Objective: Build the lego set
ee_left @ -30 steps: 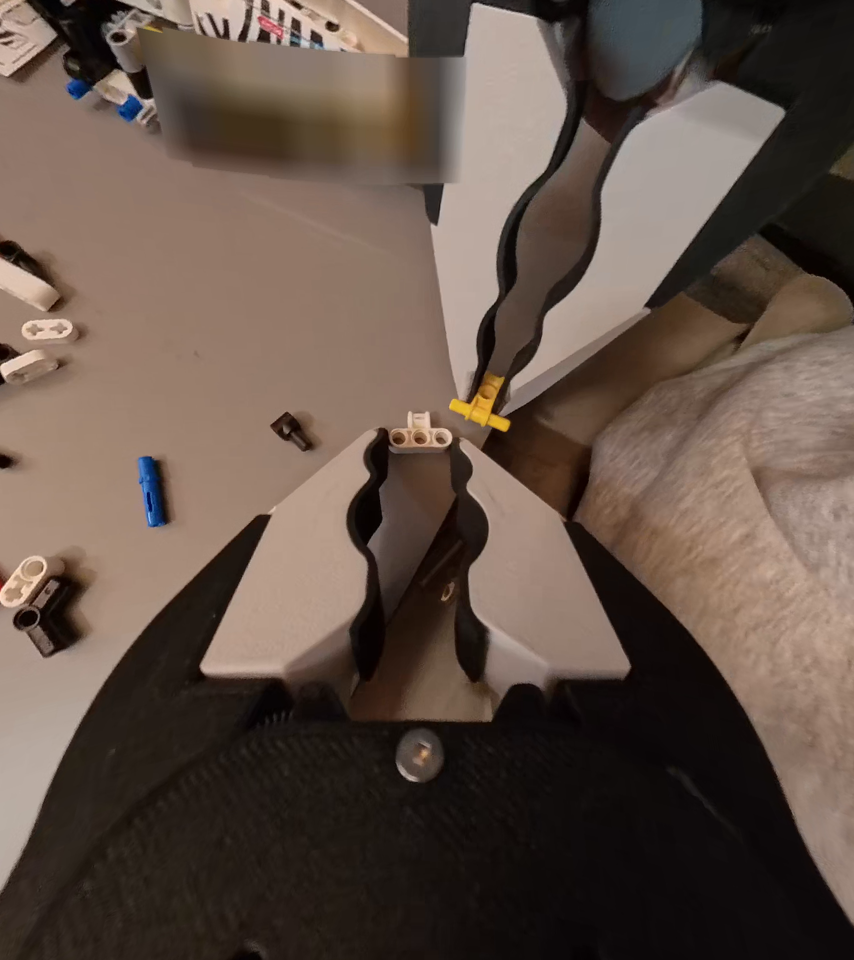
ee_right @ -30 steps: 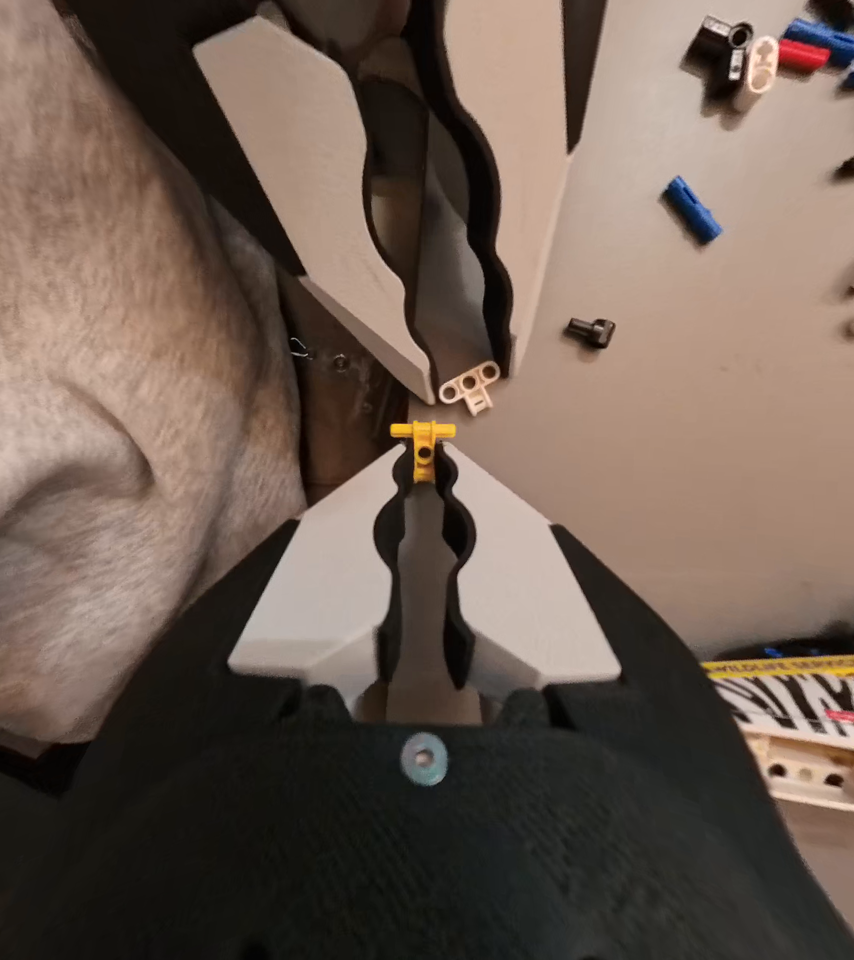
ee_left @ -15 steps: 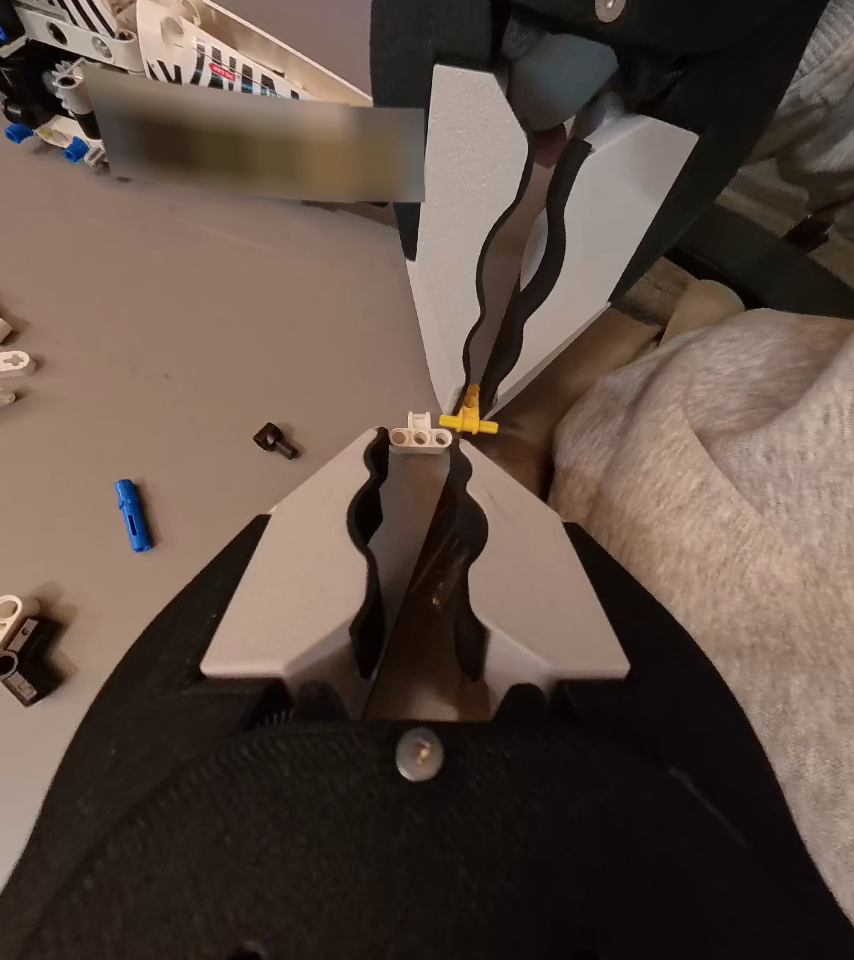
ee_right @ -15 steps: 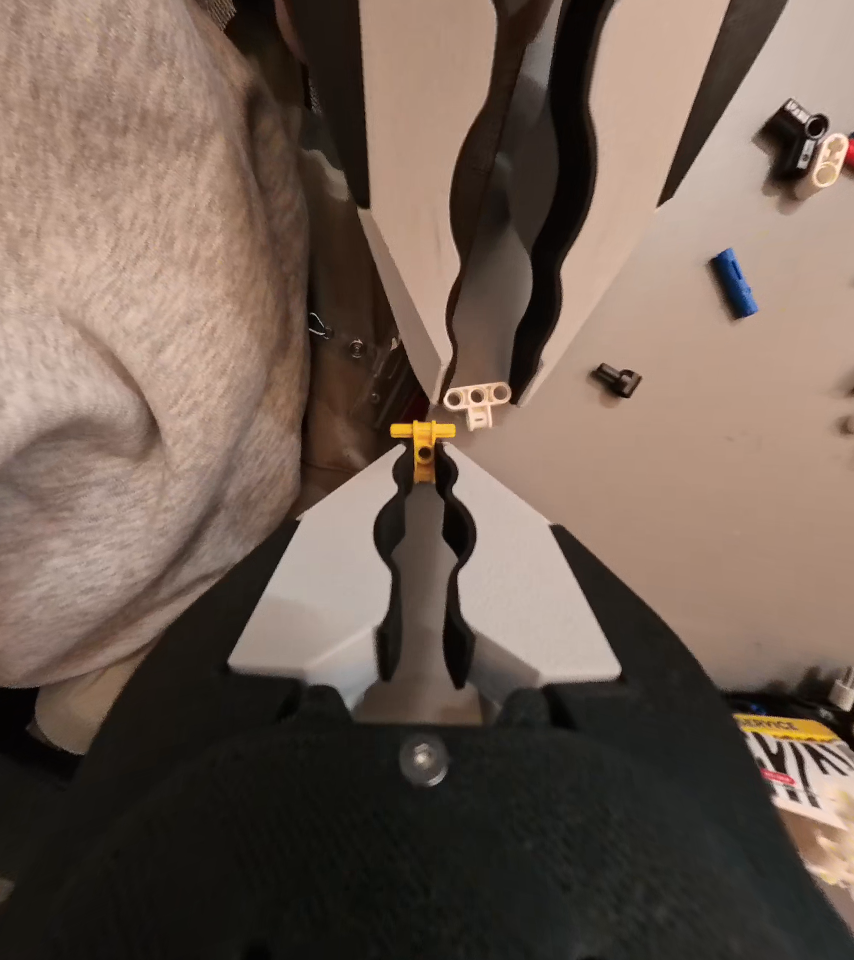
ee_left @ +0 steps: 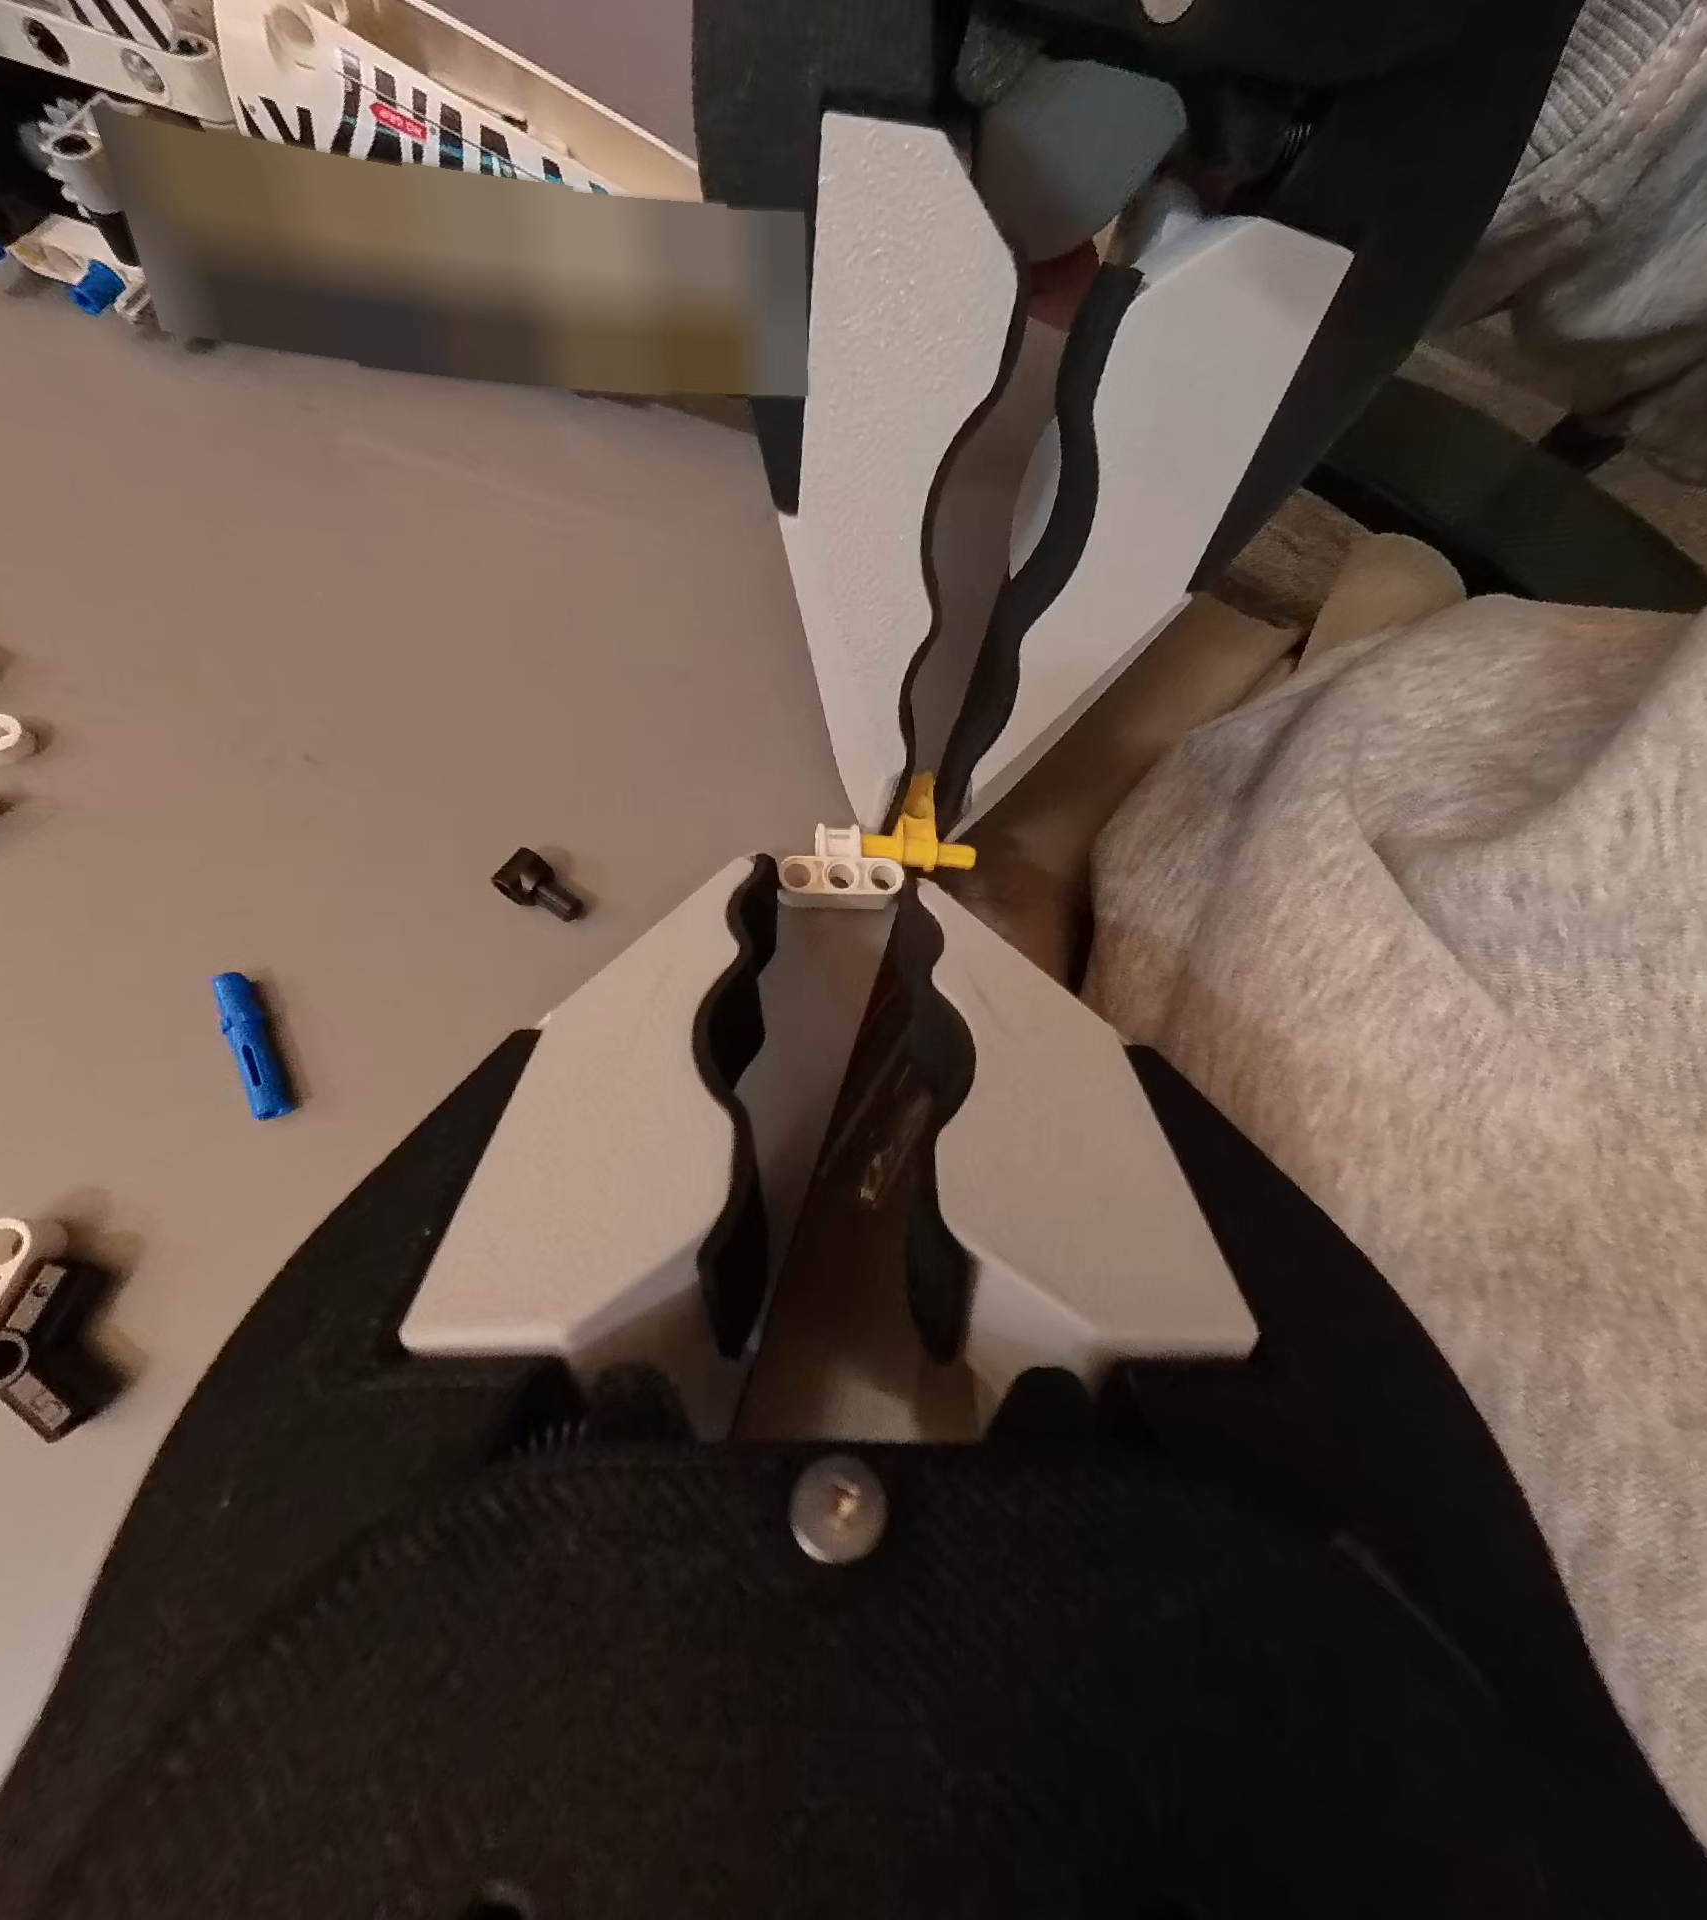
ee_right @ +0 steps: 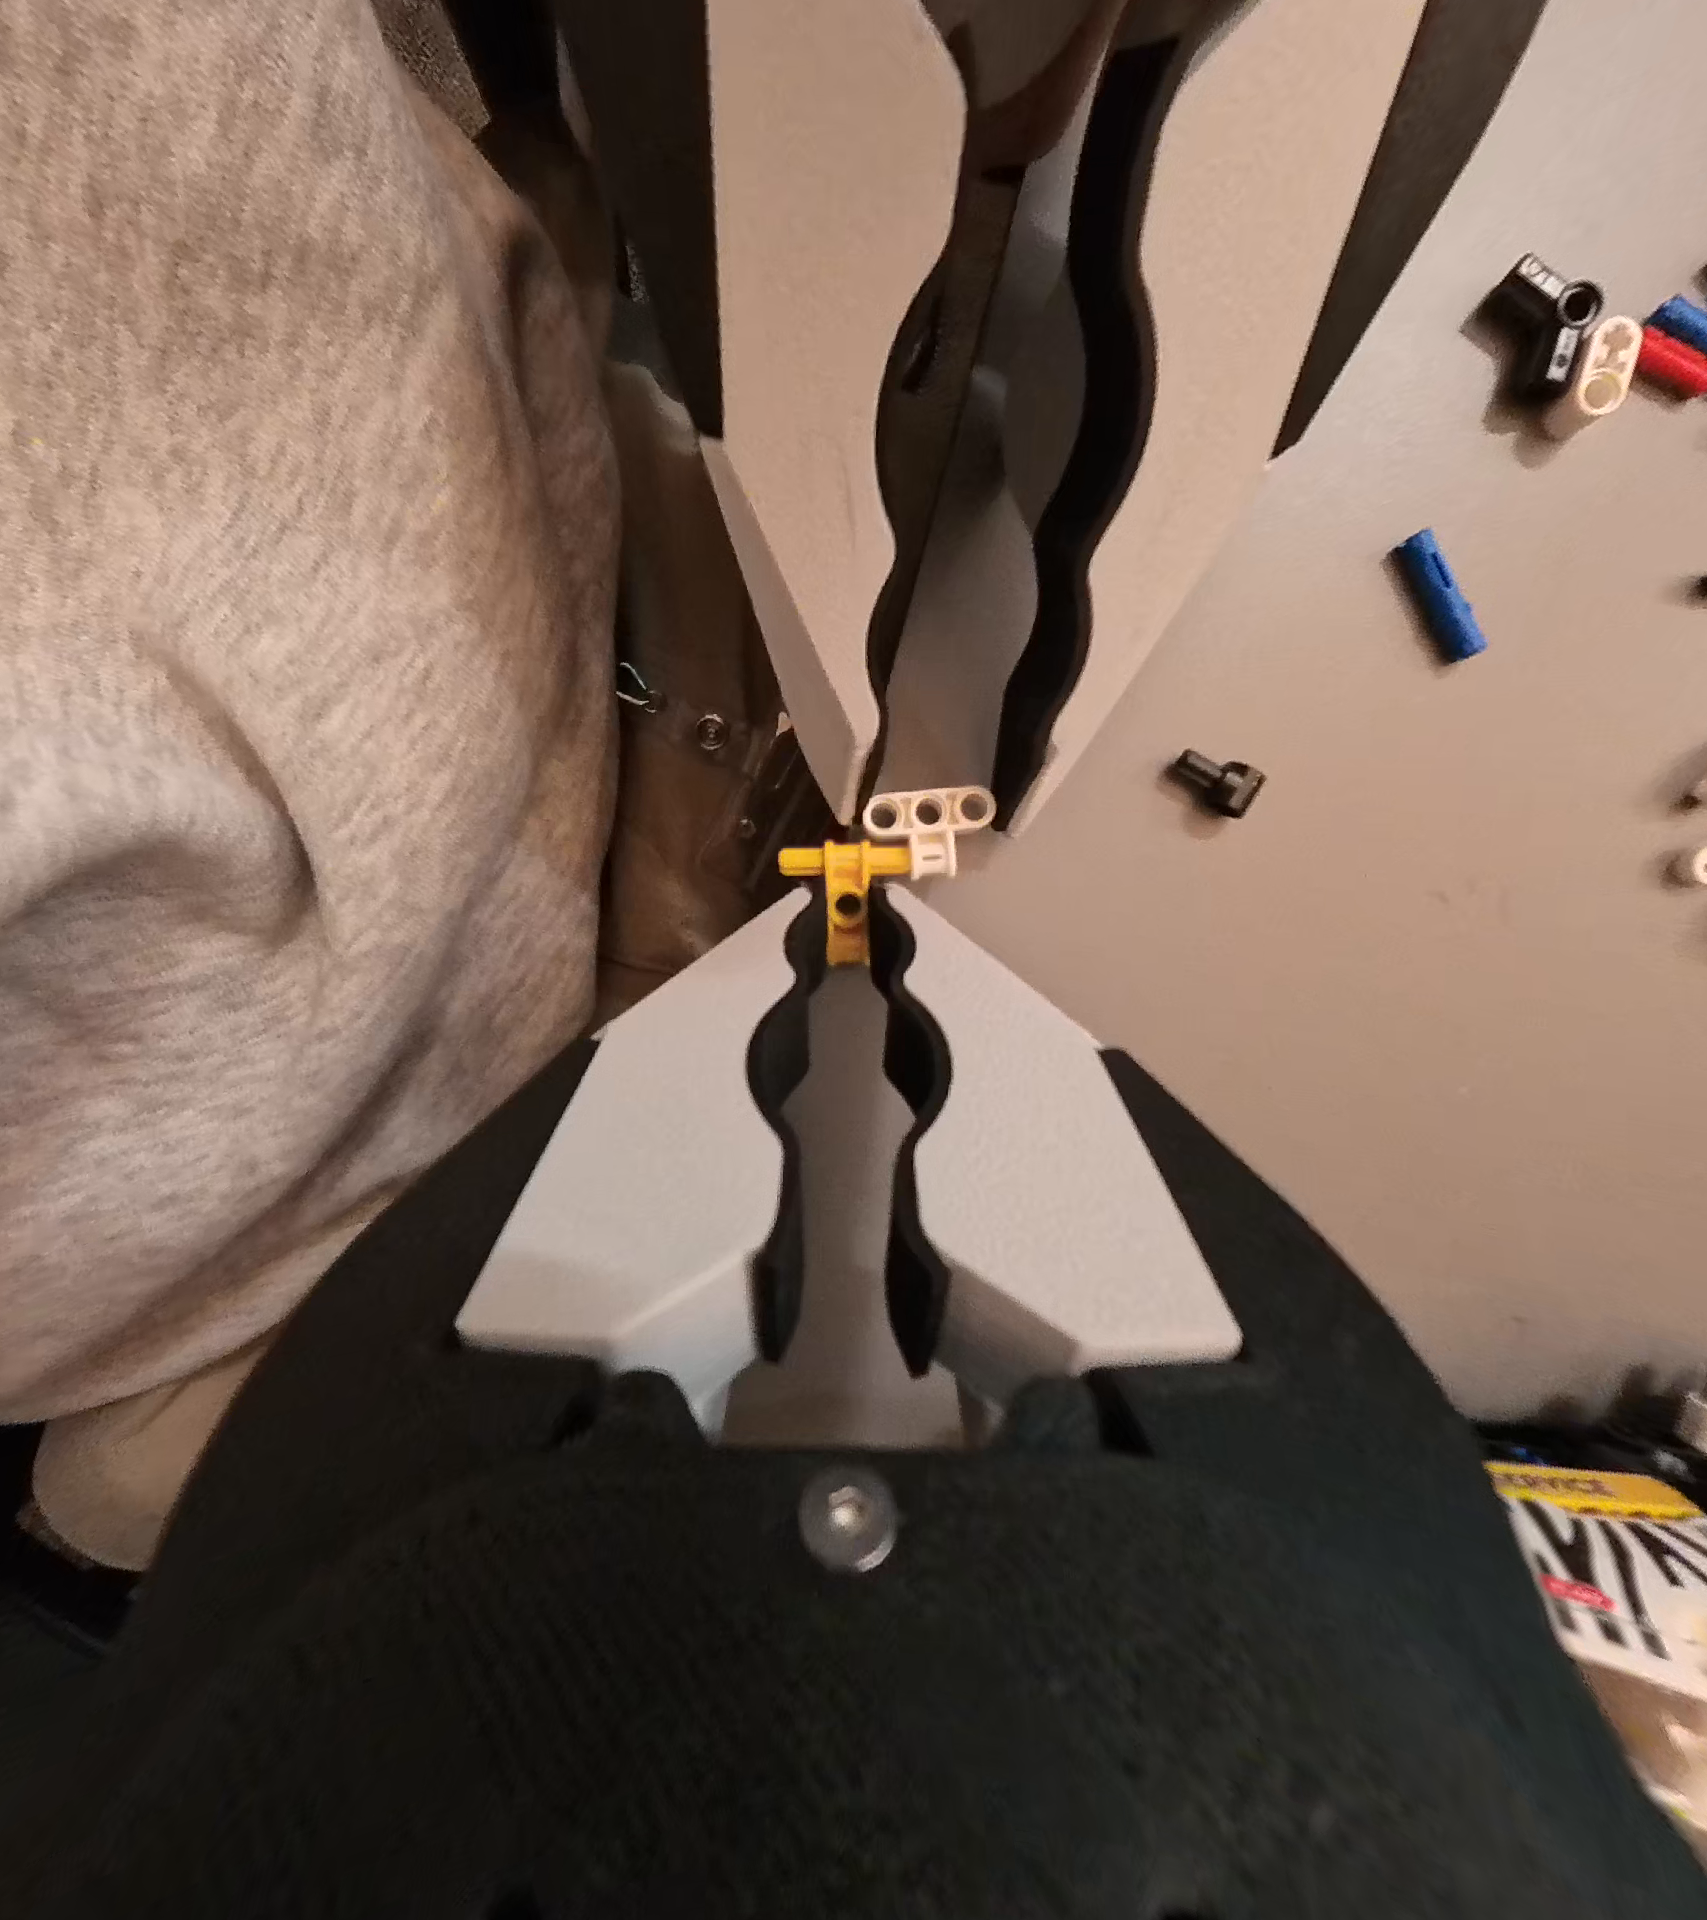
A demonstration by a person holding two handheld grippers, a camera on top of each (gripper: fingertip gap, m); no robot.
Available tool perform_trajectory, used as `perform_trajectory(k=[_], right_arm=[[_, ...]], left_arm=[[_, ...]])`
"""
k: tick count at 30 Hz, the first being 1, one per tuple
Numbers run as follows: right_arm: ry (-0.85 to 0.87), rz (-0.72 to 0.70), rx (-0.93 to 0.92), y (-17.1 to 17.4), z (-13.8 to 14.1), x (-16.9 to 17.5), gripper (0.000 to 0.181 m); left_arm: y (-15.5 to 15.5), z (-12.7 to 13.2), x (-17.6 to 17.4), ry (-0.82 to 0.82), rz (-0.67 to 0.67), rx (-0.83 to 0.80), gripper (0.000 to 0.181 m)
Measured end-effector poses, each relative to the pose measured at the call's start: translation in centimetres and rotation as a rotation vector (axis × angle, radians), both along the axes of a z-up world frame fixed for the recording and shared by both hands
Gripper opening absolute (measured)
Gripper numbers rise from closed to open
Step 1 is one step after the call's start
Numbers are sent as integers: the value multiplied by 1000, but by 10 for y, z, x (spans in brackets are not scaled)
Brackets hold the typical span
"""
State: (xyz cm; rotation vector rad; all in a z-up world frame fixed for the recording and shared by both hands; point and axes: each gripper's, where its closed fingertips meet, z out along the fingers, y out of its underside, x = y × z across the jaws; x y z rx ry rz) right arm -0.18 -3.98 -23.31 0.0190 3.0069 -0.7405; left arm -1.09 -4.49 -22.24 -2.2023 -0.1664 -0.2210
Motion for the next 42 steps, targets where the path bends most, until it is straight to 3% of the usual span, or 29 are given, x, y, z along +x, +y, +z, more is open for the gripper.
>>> perform_trajectory(k=[14,28,42], right_arm=[[-17,1,17,1,-1,1,5],[-97,30,147,5,-1,-1,5],[-125,42,81,2,1,-8,5]], left_arm=[[0,-2,1,-18,-78,-40,22],[-2,-5,-3,84,-138,-130,21],[-2,-1,-4,-111,-140,-50,20]])
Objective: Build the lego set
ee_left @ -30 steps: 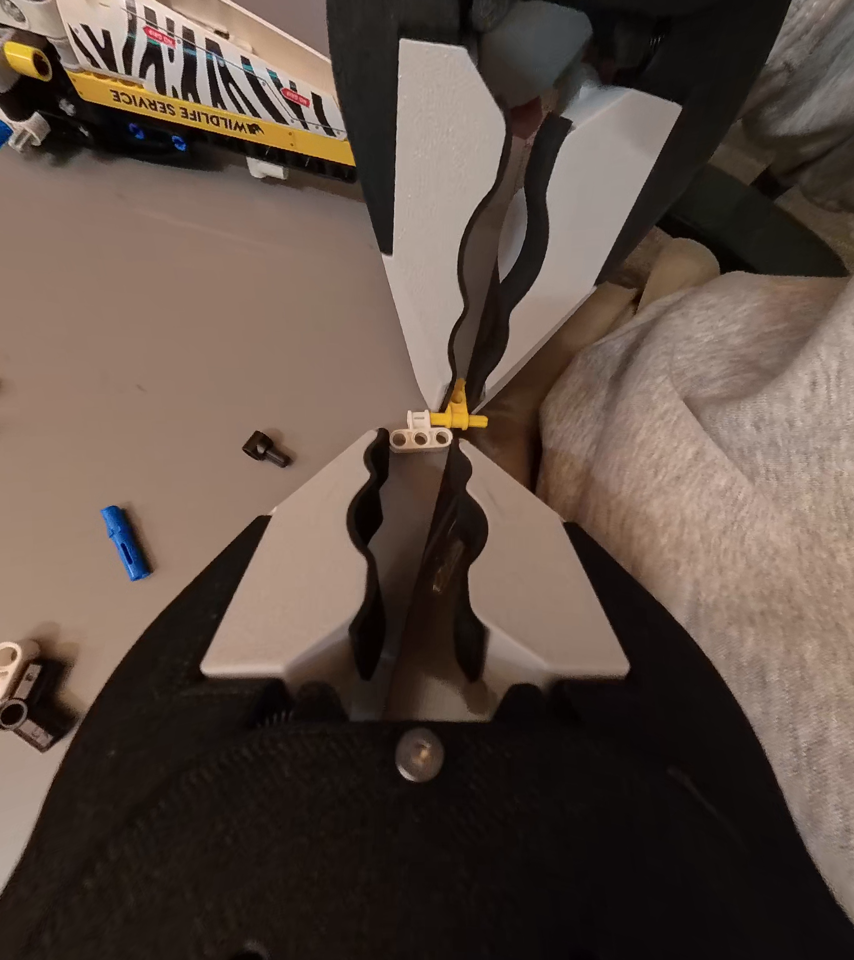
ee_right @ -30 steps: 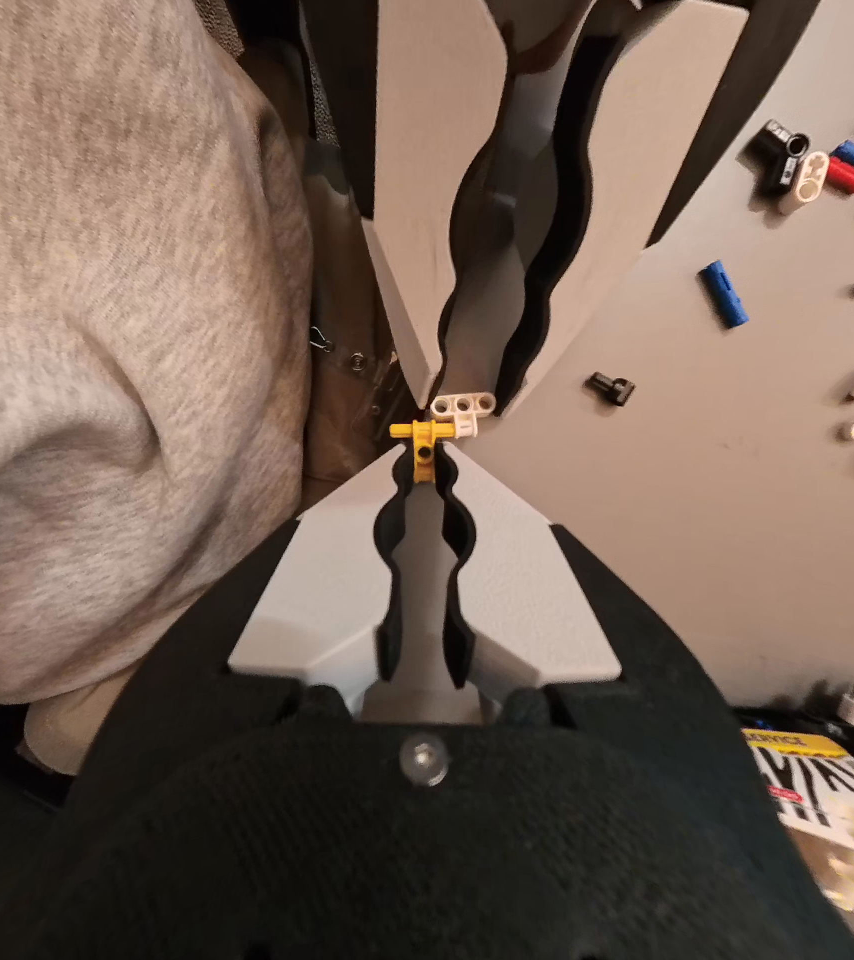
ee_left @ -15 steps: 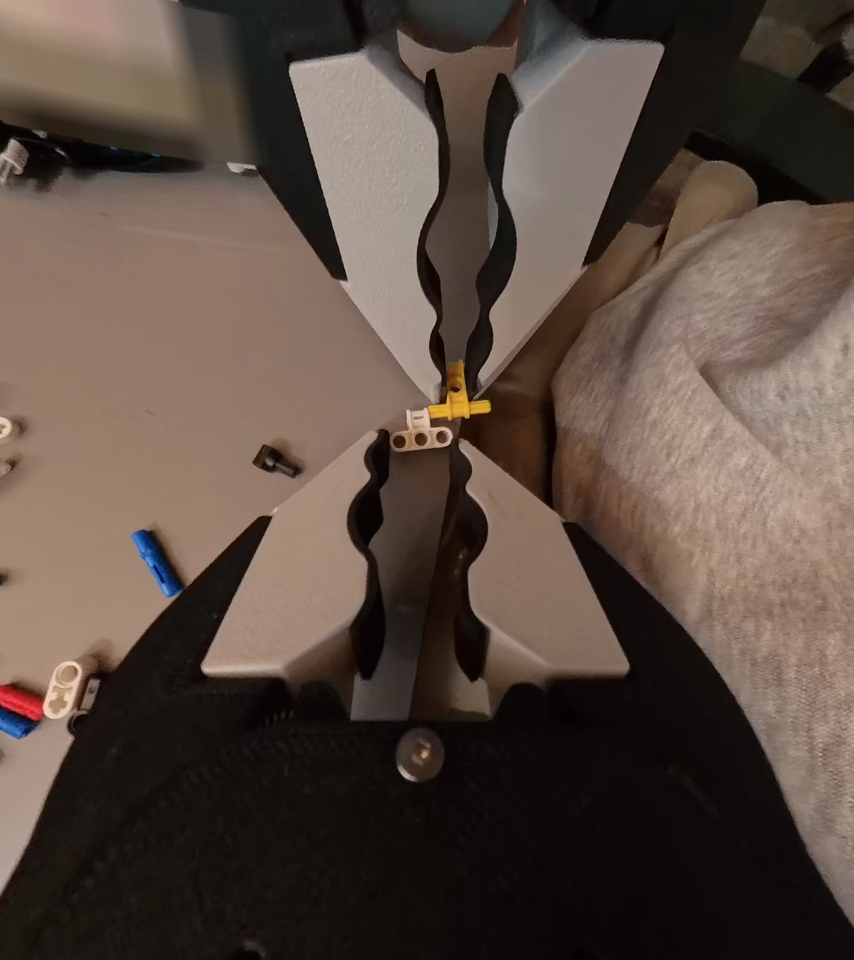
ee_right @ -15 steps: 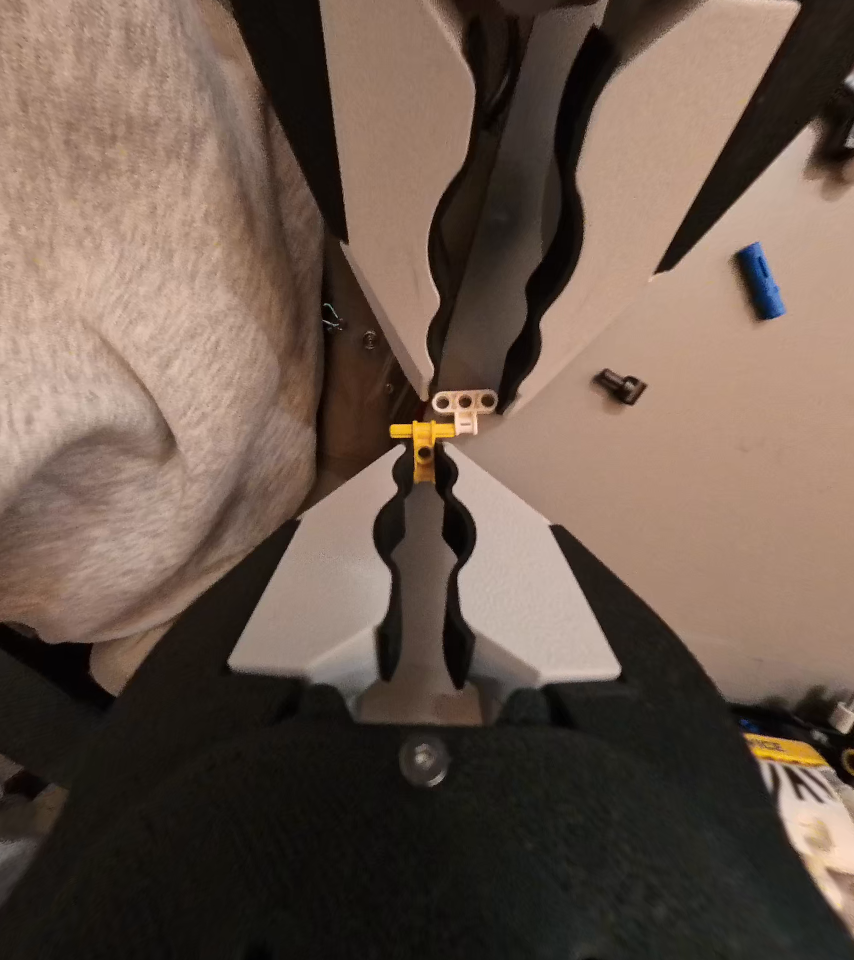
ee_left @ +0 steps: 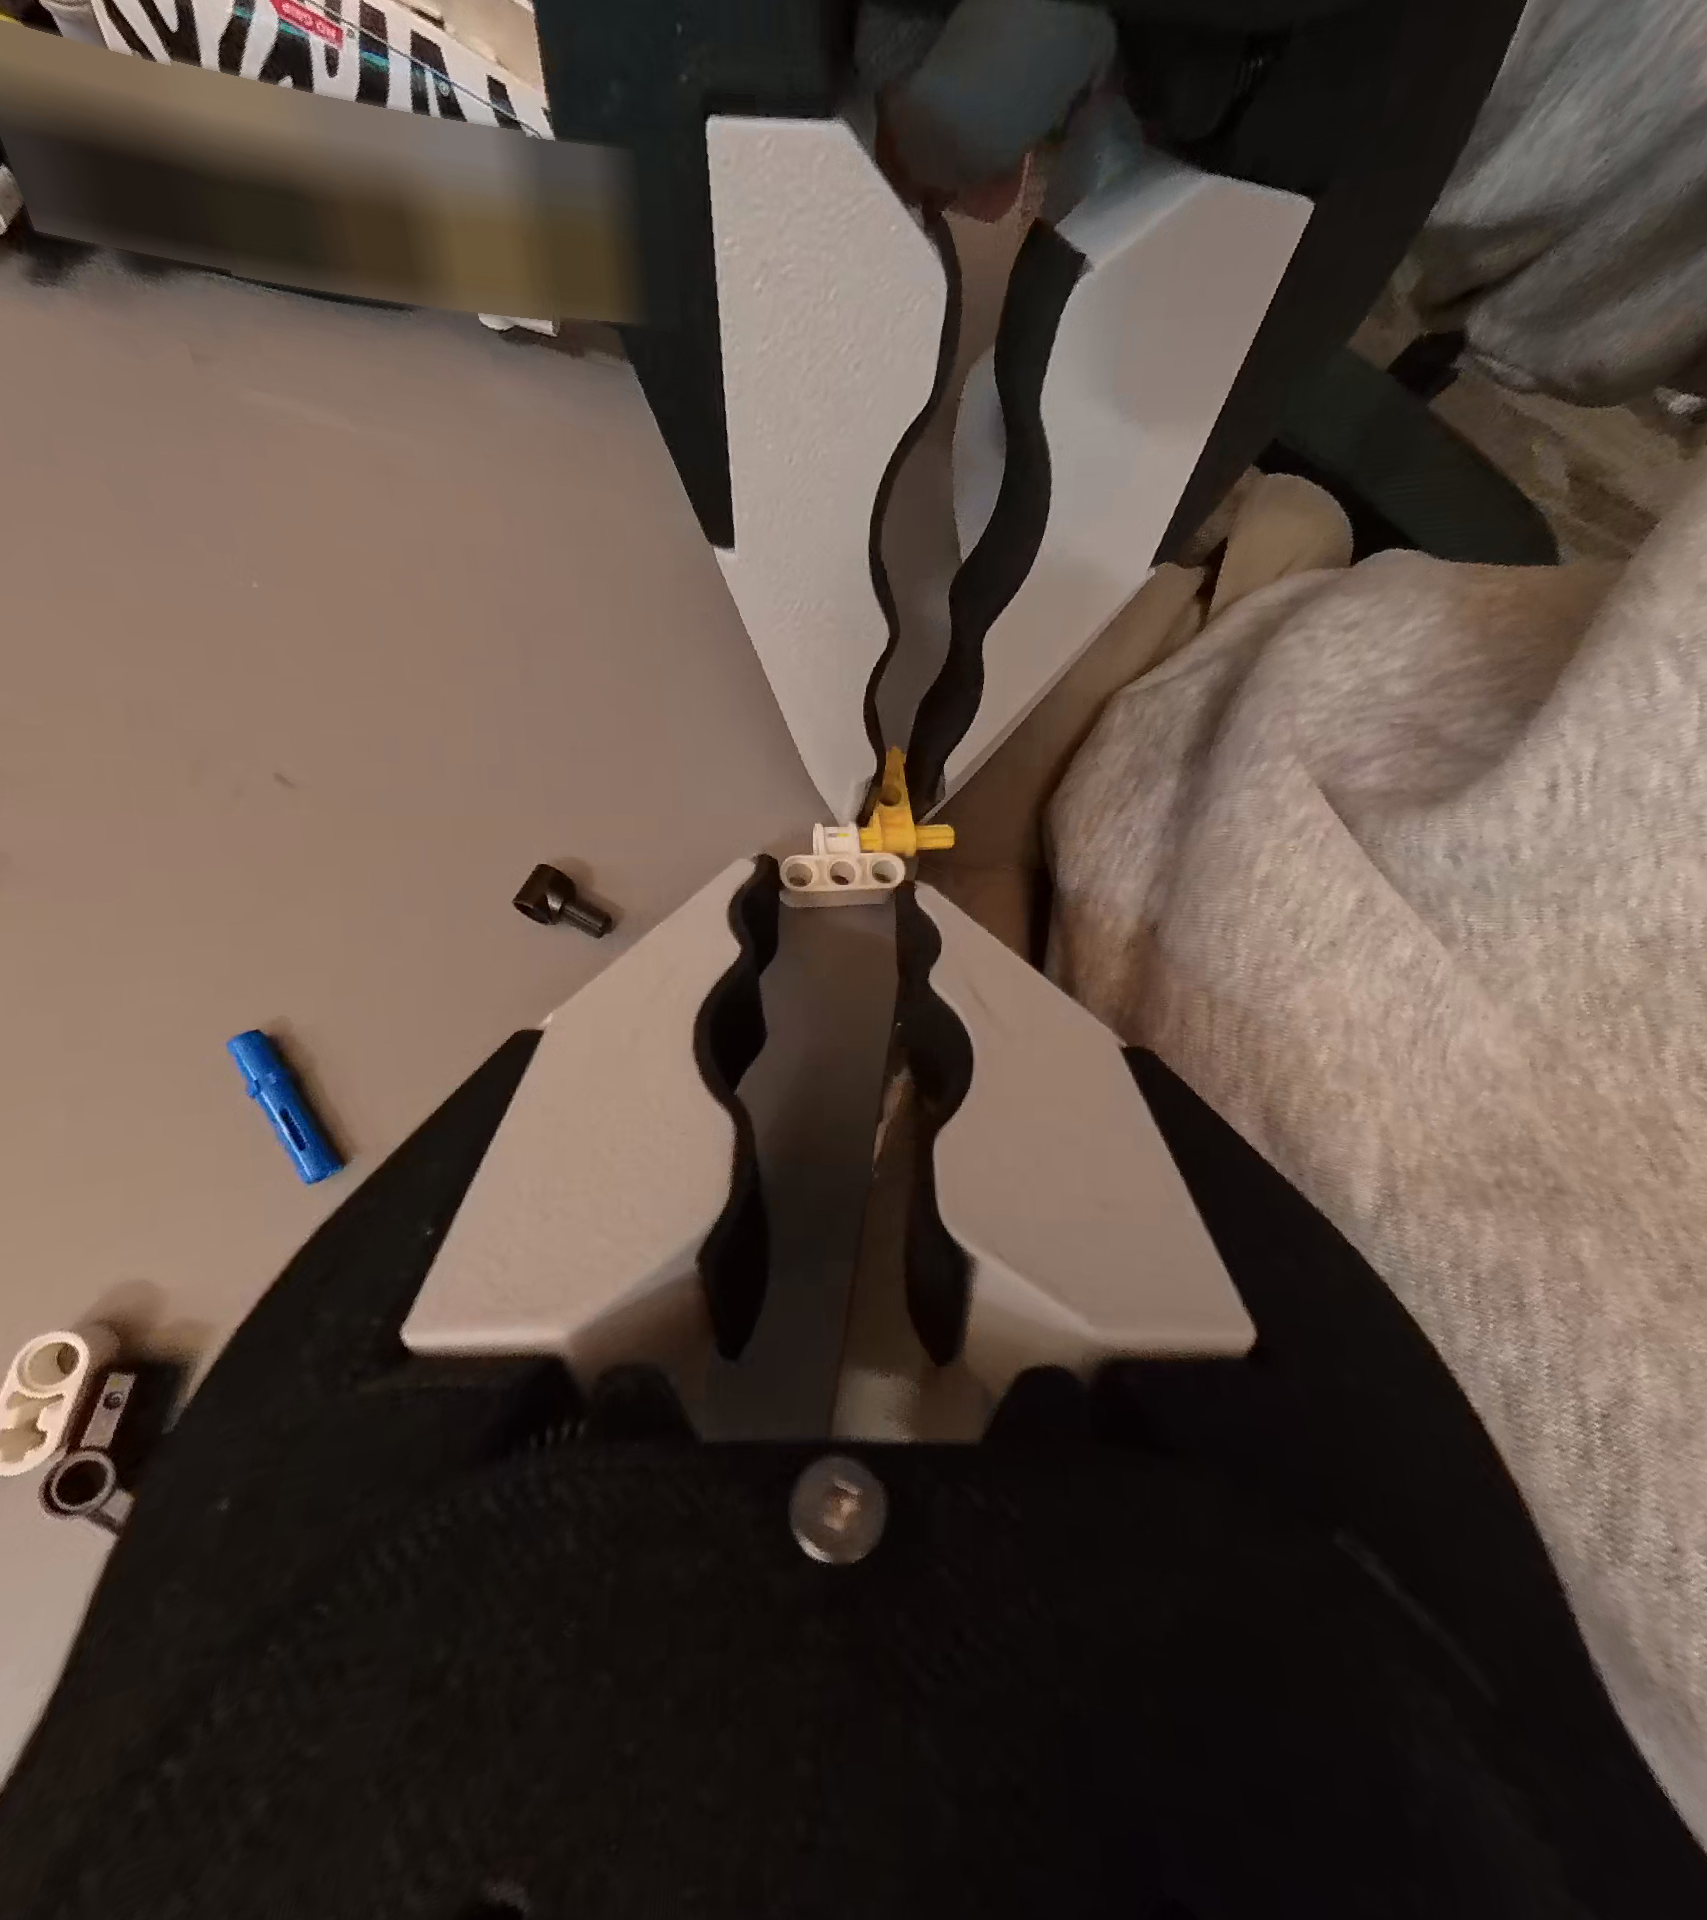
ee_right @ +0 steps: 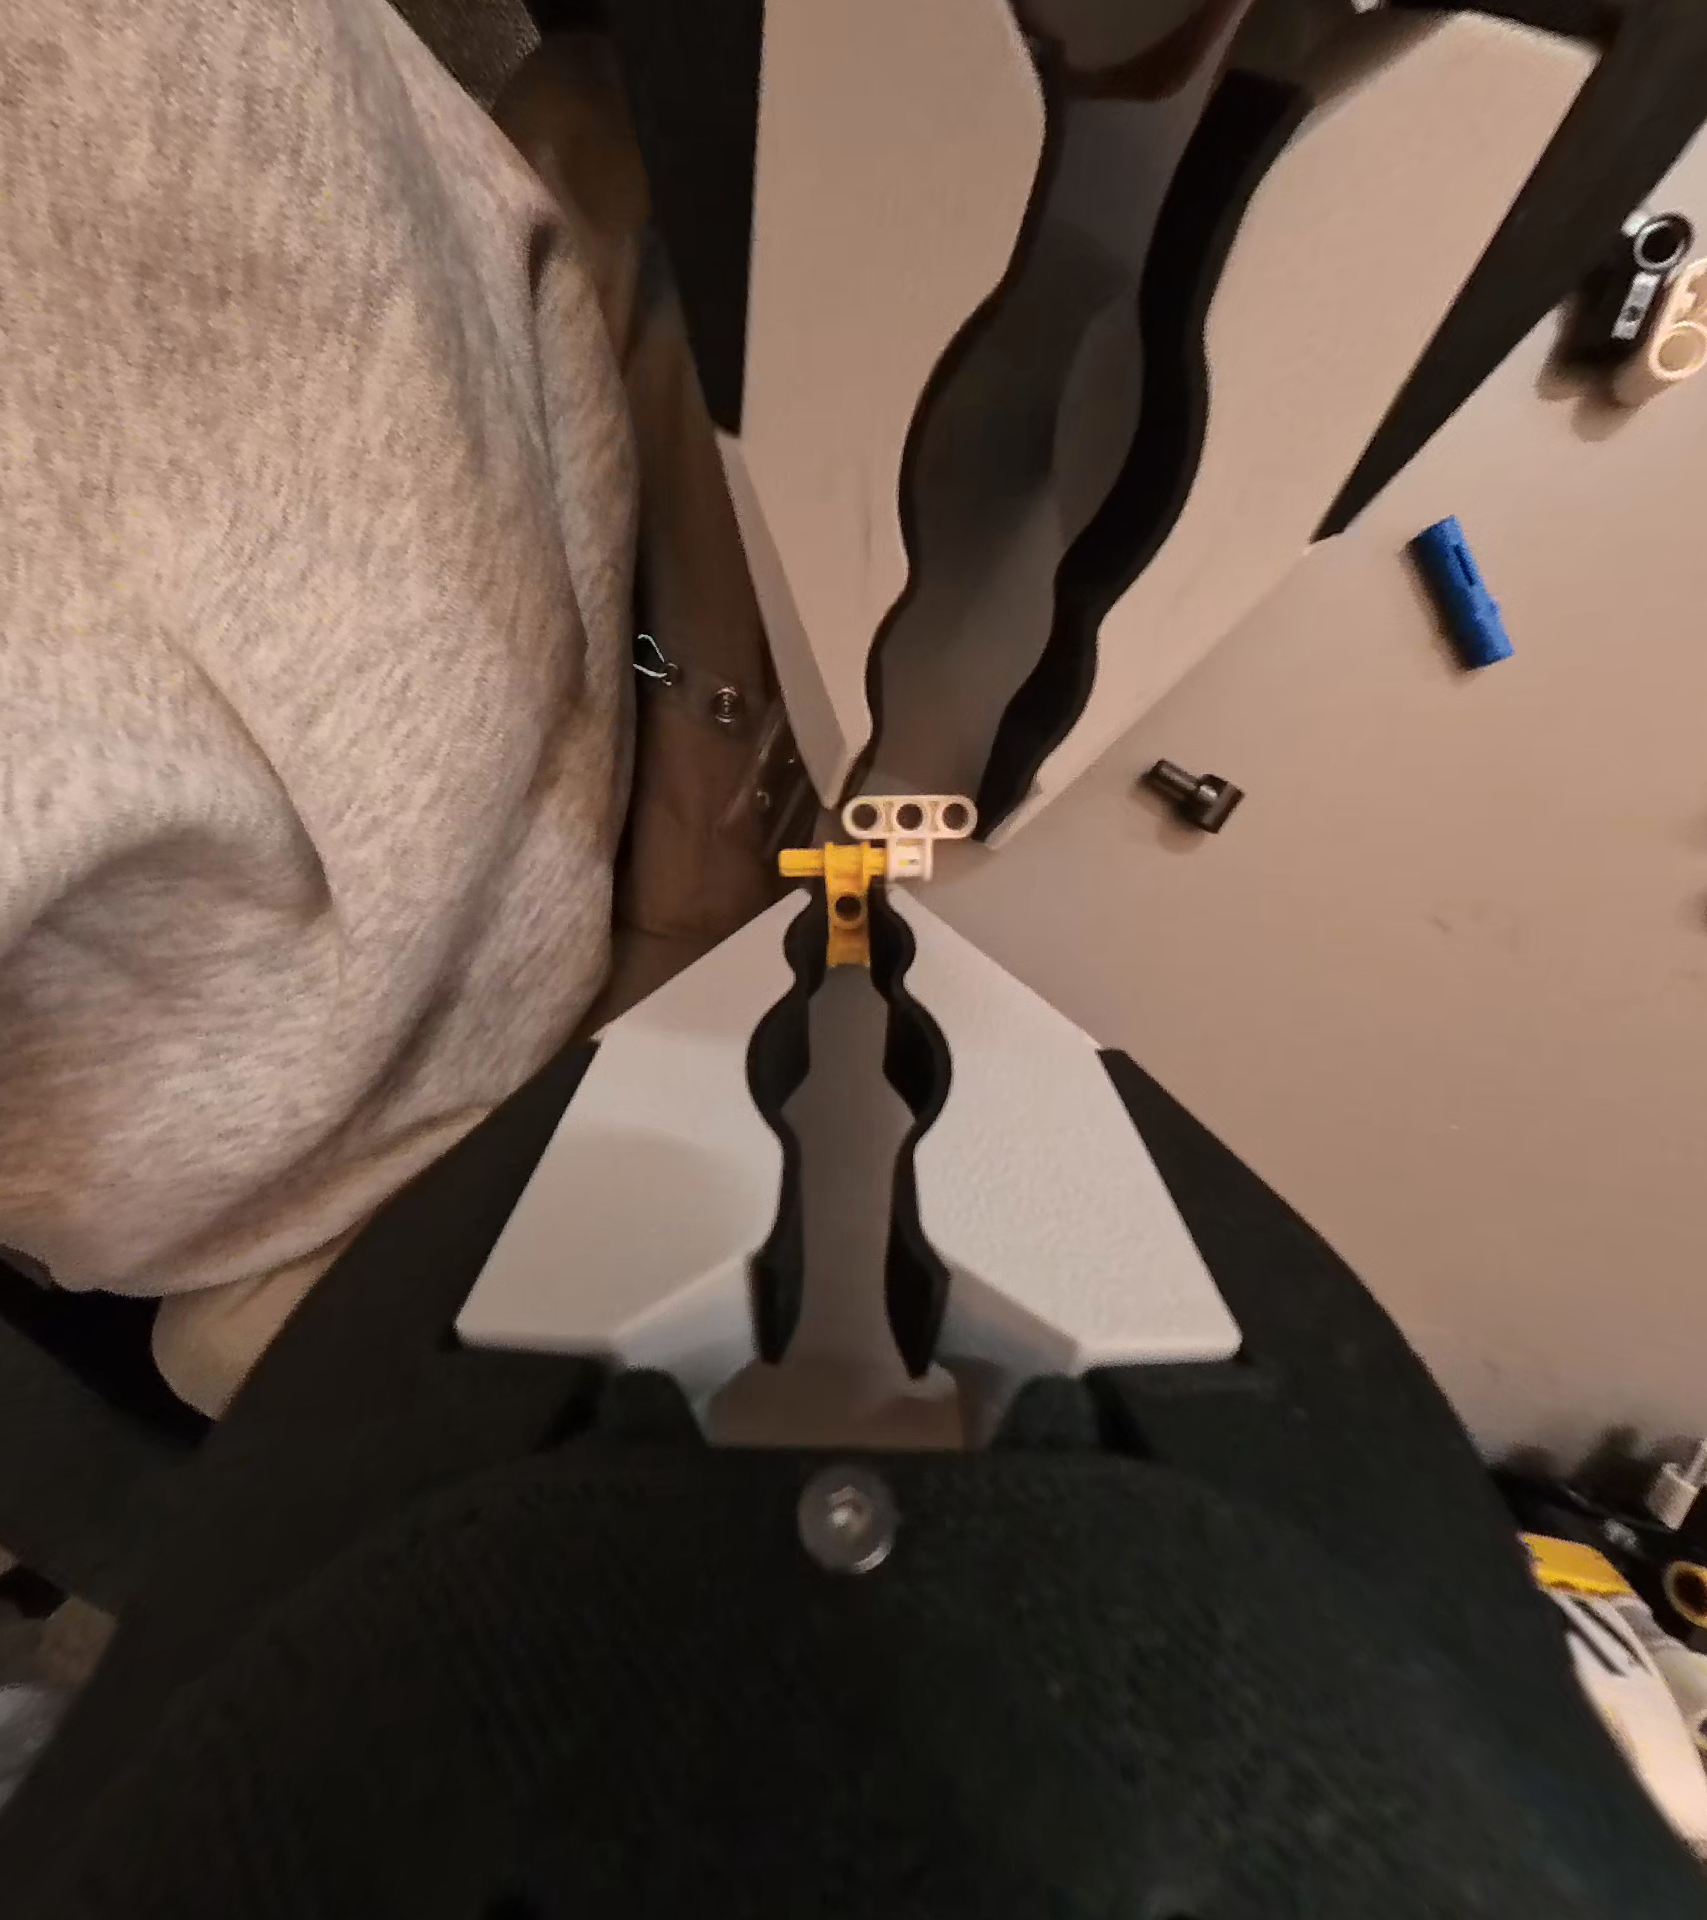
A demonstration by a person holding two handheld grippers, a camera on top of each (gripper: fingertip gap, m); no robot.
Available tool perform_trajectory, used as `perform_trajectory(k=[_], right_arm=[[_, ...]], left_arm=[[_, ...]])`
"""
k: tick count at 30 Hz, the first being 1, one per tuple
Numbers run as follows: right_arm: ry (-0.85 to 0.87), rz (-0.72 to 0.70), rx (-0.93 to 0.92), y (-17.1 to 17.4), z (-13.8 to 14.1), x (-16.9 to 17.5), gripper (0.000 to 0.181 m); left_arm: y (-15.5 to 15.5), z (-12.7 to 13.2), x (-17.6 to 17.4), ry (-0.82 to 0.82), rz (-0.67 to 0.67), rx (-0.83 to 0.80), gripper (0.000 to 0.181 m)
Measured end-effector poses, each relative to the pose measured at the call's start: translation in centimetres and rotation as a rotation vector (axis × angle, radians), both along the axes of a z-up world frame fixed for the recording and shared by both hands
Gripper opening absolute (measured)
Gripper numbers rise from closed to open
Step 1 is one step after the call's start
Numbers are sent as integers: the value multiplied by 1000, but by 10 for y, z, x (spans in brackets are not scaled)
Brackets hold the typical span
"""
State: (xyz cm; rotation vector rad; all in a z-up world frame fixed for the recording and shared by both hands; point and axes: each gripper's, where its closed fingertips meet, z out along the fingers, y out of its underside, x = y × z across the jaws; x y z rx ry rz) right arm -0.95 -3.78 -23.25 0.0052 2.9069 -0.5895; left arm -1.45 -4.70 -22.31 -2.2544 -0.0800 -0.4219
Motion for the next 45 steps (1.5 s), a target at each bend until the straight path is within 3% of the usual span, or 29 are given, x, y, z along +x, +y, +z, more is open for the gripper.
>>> perform_trajectory(k=[42,45], right_arm=[[43,-65,-38,-5,5,-2,5],[110,-80,-32,-5,4,-8,8]], left_arm=[[0,-1,0,-25,5,-1,19],[0,1,-4,-46,32,4,19]])
